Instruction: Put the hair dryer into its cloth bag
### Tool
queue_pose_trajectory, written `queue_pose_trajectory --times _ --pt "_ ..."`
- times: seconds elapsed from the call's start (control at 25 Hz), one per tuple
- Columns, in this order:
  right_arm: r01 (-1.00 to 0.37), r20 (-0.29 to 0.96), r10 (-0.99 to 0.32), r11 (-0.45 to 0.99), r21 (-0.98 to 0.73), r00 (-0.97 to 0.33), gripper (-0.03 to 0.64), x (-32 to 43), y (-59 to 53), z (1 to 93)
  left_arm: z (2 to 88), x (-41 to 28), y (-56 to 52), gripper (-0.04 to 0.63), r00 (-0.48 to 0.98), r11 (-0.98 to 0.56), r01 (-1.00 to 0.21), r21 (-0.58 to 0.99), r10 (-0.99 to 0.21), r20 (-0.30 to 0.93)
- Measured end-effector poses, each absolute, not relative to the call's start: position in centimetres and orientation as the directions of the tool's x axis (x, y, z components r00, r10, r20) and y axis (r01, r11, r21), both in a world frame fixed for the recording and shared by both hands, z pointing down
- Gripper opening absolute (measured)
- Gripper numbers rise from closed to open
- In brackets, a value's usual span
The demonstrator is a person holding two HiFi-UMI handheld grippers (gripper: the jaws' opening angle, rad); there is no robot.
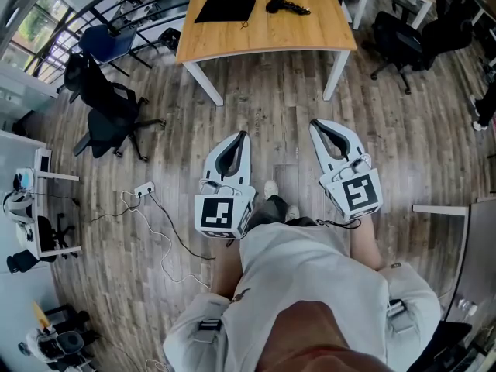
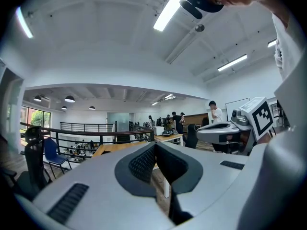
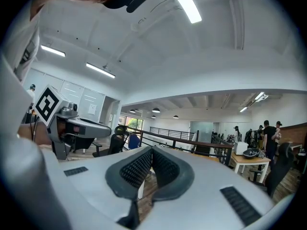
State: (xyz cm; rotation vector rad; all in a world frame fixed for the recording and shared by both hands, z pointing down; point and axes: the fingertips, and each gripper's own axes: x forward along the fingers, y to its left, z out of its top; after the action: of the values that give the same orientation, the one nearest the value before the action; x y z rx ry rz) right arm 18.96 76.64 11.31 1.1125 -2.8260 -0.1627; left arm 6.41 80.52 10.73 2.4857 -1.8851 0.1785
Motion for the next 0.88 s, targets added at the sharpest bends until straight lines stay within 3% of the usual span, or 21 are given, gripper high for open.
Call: queue_pose_trajectory --times 0.88 --pt "-0.692 0.086 -0.709 0.702 0.168 -0.700 0.021 12.9 65.3 11.8 11.3 0.6 68.6 0.020 0.320 -0.323 -0.946 -0.027 -0.943 0.091"
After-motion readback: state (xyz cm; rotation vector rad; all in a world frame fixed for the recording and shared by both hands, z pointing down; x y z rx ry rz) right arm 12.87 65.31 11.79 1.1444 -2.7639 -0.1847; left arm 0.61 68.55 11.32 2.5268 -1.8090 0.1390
